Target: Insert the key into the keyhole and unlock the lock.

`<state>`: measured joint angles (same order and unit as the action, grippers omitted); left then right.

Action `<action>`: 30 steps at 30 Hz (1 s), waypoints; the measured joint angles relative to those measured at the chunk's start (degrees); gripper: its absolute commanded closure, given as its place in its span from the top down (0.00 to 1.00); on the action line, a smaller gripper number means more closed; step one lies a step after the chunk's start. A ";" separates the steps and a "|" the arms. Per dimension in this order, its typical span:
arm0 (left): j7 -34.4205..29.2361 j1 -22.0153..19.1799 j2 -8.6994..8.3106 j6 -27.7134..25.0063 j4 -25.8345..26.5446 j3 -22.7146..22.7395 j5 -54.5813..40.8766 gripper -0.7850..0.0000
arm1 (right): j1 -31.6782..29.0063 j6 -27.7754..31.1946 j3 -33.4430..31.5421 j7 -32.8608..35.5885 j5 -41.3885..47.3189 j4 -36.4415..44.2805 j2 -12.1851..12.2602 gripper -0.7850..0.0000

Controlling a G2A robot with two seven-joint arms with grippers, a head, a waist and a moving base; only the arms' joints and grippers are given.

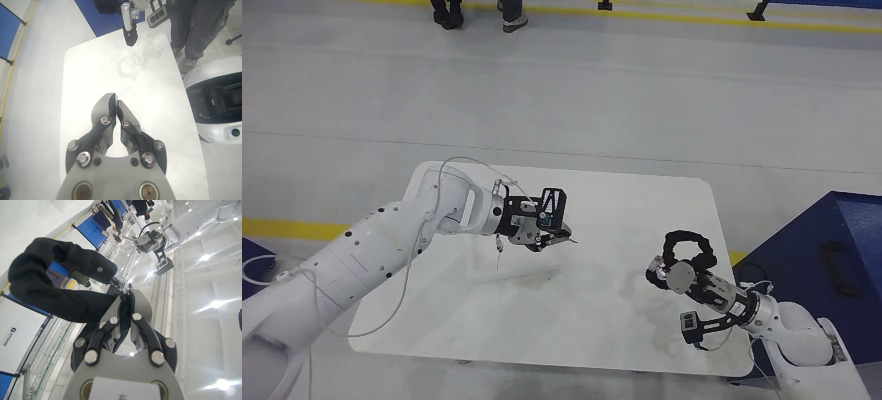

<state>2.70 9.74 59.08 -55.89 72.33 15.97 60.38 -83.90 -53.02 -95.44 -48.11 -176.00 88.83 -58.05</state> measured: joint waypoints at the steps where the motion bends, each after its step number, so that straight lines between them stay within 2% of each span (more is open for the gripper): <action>1: 0.00 0.00 0.00 0.00 0.00 0.00 0.00 0.00 | 0.00 0.01 0.00 0.00 0.00 0.00 0.00 0.00; 6: 0.70 0.54 -0.02 -0.64 0.66 0.10 0.60 0.00 | -0.25 1.37 0.49 -0.82 0.09 0.51 0.08 0.00; 8: -0.30 0.11 -0.06 0.33 0.64 0.86 3.76 0.00 | -0.52 5.25 1.73 -2.46 1.99 1.54 0.22 0.00; 11: 0.84 -1.11 0.08 1.98 4.89 1.75 12.33 0.00 | 0.91 12.74 3.42 -11.31 10.22 1.66 1.02 0.00; 14: 12.28 -2.53 0.34 1.00 6.96 1.25 24.42 0.00 | 3.90 18.75 3.63 -21.42 17.12 0.19 1.98 0.00; 15: 18.02 -3.14 0.55 1.72 7.05 0.50 29.49 0.00 | 4.92 20.62 3.72 -23.68 17.74 0.15 2.37 0.00; 17: 27.66 -4.23 1.01 3.89 6.65 -1.07 37.05 0.00 | 5.89 22.30 4.04 -25.49 17.00 0.23 2.96 0.00; 21: 52.67 -7.15 2.59 13.21 1.23 -4.78 51.49 0.00 | 7.41 24.14 5.18 -27.30 17.03 0.13 4.35 0.00; 23: 60.63 -7.73 3.00 16.32 -2.07 -5.23 54.23 0.00 | 7.75 24.06 5.31 -27.22 18.35 -0.02 4.71 0.00; 24: 63.58 -7.74 3.01 16.53 -2.56 -5.22 54.32 0.00 | 7.79 23.96 5.30 -27.12 18.61 -0.05 4.74 0.00; 26: 64.29 -7.69 3.00 15.92 -1.44 -5.16 54.05 0.00 | 7.77 23.93 5.27 -27.09 18.56 -0.05 4.73 0.00; 30: 59.22 -7.67 2.97 15.78 -1.14 -5.15 53.99 0.00 | 7.76 23.93 5.27 -27.09 18.49 -0.04 4.72 0.00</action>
<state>61.92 2.07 62.06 -40.12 71.19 10.82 114.36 -76.14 -29.09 -90.17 -75.20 -157.51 88.80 -53.34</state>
